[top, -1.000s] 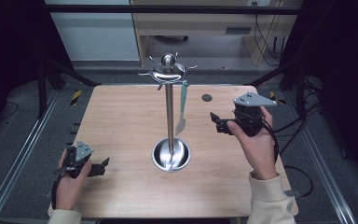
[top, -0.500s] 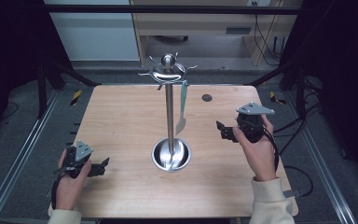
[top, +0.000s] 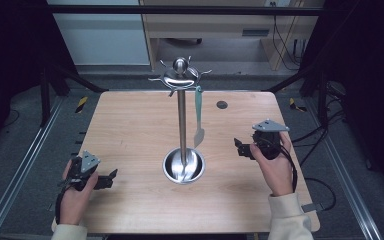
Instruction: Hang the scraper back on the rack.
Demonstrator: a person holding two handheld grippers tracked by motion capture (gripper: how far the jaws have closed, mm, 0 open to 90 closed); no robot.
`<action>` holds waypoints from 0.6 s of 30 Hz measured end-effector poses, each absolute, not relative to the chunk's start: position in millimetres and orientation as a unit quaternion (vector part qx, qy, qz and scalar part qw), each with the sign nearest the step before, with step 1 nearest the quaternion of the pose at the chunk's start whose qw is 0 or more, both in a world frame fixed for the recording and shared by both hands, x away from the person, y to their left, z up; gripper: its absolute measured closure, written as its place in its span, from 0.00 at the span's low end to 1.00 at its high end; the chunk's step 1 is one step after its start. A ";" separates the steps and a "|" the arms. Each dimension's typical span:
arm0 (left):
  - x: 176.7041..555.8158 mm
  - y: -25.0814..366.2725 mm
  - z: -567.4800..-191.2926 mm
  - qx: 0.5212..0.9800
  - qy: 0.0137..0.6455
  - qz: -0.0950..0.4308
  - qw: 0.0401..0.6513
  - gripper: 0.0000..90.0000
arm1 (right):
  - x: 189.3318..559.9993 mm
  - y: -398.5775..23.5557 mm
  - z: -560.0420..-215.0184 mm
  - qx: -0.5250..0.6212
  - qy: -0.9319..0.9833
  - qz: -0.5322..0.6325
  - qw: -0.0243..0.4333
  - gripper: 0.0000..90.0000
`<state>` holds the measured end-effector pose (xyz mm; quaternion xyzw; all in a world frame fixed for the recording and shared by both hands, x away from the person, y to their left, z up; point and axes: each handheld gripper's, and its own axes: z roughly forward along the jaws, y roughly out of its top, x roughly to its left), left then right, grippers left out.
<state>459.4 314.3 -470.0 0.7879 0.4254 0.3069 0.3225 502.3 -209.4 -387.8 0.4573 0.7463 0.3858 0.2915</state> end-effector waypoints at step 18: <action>459.2 314.5 -469.9 0.788 0.426 0.306 0.323 0.04 | 498.7 -217.9 -427.1 0.465 0.763 0.348 0.284 0.12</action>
